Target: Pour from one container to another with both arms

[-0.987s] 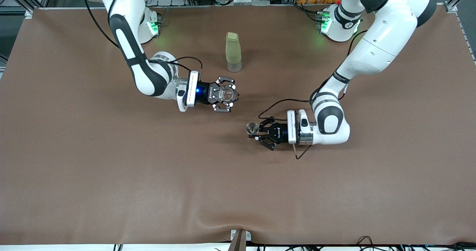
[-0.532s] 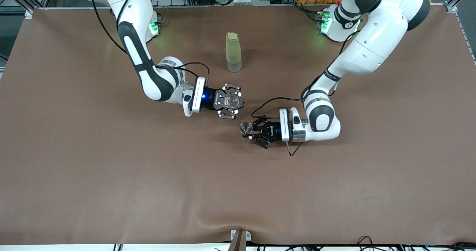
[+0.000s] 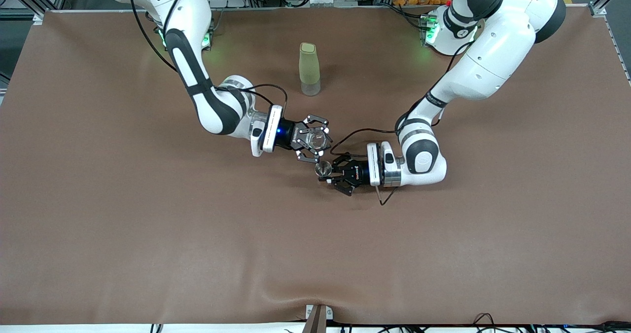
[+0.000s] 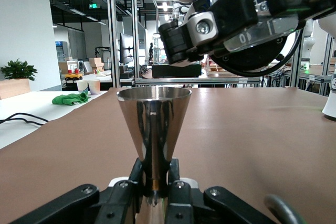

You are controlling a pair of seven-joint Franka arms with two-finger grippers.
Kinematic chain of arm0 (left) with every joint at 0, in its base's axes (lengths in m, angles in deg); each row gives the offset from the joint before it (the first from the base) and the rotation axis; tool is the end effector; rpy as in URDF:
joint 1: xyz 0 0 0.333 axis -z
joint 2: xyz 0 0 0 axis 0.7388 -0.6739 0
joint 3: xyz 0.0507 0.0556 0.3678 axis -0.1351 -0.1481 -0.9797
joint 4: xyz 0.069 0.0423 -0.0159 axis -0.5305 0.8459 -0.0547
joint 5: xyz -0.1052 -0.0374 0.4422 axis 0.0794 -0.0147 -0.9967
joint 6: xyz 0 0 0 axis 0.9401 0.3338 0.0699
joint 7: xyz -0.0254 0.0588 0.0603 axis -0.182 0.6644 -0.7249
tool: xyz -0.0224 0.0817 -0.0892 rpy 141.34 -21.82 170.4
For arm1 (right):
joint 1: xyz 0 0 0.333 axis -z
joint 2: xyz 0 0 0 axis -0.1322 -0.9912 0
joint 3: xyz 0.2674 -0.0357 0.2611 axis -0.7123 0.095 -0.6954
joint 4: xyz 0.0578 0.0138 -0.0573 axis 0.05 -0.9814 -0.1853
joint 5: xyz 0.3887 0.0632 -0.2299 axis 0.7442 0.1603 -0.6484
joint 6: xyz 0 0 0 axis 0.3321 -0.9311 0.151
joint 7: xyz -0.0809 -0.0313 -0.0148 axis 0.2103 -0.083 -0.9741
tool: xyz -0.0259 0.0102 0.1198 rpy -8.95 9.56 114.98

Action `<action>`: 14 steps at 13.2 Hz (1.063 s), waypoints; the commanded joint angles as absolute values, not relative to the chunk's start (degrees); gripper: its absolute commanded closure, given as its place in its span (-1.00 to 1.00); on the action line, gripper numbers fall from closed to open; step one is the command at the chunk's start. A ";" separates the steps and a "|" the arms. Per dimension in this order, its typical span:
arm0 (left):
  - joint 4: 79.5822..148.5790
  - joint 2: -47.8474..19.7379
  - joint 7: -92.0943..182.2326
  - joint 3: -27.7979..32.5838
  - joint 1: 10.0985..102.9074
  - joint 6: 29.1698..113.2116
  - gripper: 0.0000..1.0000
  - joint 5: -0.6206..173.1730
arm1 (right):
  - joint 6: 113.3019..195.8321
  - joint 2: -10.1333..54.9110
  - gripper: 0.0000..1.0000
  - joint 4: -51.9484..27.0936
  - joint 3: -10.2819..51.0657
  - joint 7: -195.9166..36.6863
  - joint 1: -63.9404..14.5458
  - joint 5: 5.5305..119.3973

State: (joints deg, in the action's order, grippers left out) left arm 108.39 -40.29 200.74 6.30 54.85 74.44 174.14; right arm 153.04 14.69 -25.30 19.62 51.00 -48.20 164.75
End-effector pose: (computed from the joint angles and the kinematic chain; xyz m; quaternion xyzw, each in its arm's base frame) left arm 0.6612 -0.3973 0.1236 0.5178 -0.5180 0.4912 0.4715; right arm 0.5561 0.4704 0.2337 -0.6054 -0.3126 -0.5053 0.5296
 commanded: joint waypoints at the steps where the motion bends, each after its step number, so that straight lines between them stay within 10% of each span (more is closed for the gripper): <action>1: 108.15 -40.73 202.87 5.95 55.54 74.88 1.00 176.16 | 154.08 12.54 1.00 -21.87 19.51 51.67 -49.52 167.73; 14: 108.32 -40.73 203.48 5.95 55.45 74.79 1.00 177.13 | 159.00 12.72 1.00 -20.90 15.56 41.15 -50.23 172.57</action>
State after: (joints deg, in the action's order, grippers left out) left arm 108.38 -40.86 201.65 6.25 54.87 74.45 175.01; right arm 157.93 12.69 -21.75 15.84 44.98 -49.88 169.81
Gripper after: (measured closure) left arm 0.789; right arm 0.859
